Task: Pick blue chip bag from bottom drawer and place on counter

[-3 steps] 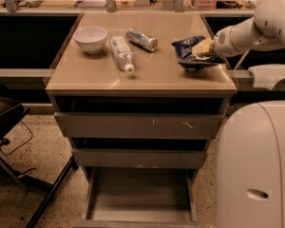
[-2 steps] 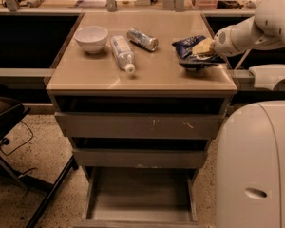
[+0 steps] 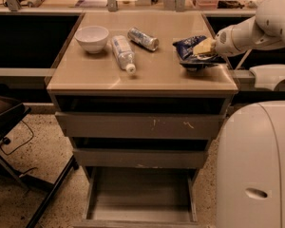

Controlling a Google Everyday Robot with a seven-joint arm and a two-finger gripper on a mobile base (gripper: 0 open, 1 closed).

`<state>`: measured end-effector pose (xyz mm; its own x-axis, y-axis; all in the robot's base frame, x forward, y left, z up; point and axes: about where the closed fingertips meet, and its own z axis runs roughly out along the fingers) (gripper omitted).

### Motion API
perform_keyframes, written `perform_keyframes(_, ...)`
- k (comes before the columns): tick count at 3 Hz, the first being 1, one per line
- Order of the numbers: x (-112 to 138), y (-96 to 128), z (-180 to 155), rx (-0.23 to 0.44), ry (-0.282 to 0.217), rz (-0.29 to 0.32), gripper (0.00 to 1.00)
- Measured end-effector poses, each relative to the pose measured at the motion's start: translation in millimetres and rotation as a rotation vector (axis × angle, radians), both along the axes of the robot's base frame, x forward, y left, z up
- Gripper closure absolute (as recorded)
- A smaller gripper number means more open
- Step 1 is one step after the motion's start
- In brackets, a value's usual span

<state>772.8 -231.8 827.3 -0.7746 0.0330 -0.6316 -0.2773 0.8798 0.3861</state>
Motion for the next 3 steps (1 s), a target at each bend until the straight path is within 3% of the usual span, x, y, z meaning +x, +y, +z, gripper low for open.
perform_keyframes(1, 0.0, 0.0, 0.0, 0.0, 0.0, 0.0, 0.15)
perform_keyframes(2, 0.0, 0.1, -0.1, 0.0, 0.0, 0.0, 0.0)
perform_keyframes(3, 0.0, 0.1, -0.1, 0.0, 0.0, 0.0, 0.0)
